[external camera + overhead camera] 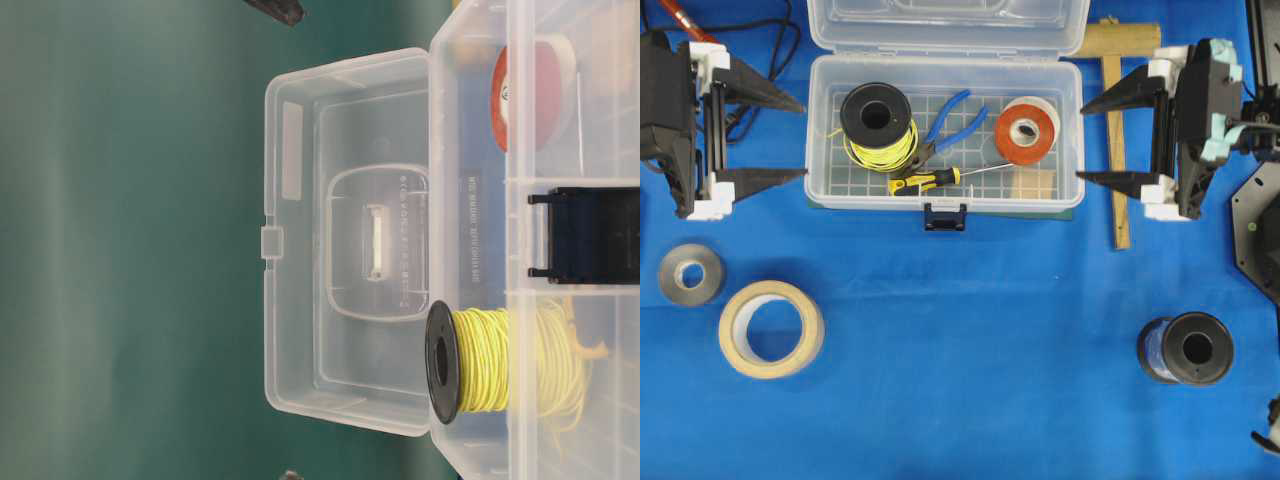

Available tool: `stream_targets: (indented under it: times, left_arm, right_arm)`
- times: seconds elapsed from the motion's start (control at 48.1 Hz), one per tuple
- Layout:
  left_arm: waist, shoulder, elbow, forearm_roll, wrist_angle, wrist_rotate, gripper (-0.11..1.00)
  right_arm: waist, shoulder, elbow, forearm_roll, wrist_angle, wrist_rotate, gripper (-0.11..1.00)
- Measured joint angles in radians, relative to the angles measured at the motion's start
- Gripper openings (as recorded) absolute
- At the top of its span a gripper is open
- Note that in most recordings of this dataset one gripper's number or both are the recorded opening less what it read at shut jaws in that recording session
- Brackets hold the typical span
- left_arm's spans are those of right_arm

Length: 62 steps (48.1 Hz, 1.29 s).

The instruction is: Open the tool box with both arms.

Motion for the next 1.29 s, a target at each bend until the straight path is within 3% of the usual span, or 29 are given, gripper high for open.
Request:
stream_targets:
  times: [0.187,0.437,0.707,0.957,1.29]
  left_arm:
    - [0.0,-0.04,0.02,-0.002,0.018,-0.002,0.92]
    - [0.0,-0.206,0.121,-0.002,0.055,-0.005,0.92]
    - [-0.005,-0.397,0.249,-0.002,0.083,-0.048,0.92]
    - [-0.008,-0.509,0.331,-0.003,0.091,-0.094,0.92]
    - [-0.008,-0.537,0.337,-0.002,0.089,-0.094,0.92]
  right_arm:
    - [0.002,-0.052,0.021,0.0,0.066,-0.002,0.84]
    - [0.0,-0.249,0.124,0.012,0.106,-0.002,0.83]
    - [0.002,-0.43,0.265,0.089,0.095,0.0,0.83]
    - [0.002,-0.425,0.321,0.121,0.012,0.0,0.83]
    - [0.002,-0.399,0.33,0.124,-0.052,0.012,0.83]
